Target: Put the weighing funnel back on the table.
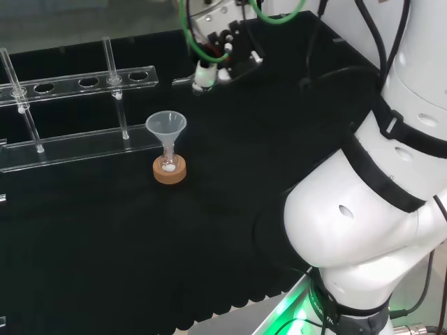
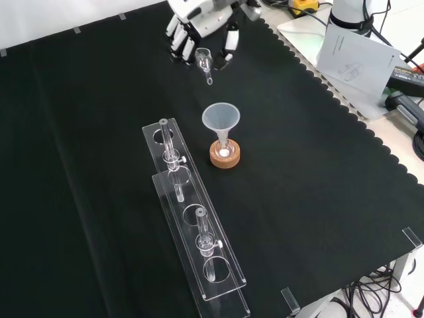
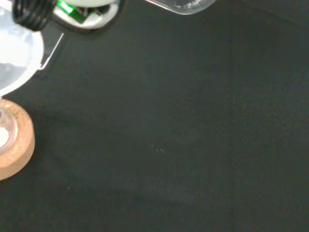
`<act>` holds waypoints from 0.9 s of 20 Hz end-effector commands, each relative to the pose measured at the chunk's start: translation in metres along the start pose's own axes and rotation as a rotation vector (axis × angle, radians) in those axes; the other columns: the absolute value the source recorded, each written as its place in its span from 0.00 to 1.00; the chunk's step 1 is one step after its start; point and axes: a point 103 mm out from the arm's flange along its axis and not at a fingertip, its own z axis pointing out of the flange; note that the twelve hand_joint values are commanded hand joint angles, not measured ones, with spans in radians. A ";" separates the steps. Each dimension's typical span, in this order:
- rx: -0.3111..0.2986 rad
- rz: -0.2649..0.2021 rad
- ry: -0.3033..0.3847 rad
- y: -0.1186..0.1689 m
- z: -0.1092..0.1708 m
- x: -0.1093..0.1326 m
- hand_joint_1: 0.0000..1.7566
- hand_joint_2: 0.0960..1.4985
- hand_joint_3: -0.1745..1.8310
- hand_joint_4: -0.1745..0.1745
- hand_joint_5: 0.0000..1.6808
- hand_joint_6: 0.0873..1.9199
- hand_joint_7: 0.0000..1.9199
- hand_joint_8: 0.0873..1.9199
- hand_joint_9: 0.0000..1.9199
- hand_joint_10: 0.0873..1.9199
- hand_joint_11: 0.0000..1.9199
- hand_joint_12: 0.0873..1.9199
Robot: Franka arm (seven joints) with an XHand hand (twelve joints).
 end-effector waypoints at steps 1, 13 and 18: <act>-0.026 0.009 0.110 0.008 0.013 -0.026 0.61 0.44 0.42 1.00 0.67 0.46 0.29 0.32 0.47 0.18 0.34 0.58; 0.012 0.010 0.110 0.046 0.034 -0.051 0.61 0.44 0.42 1.00 0.67 0.46 0.30 0.32 0.47 0.18 0.34 0.57; 0.038 -0.006 0.106 0.069 0.048 -0.052 0.61 0.44 0.42 1.00 0.67 0.46 0.30 0.32 0.47 0.18 0.34 0.57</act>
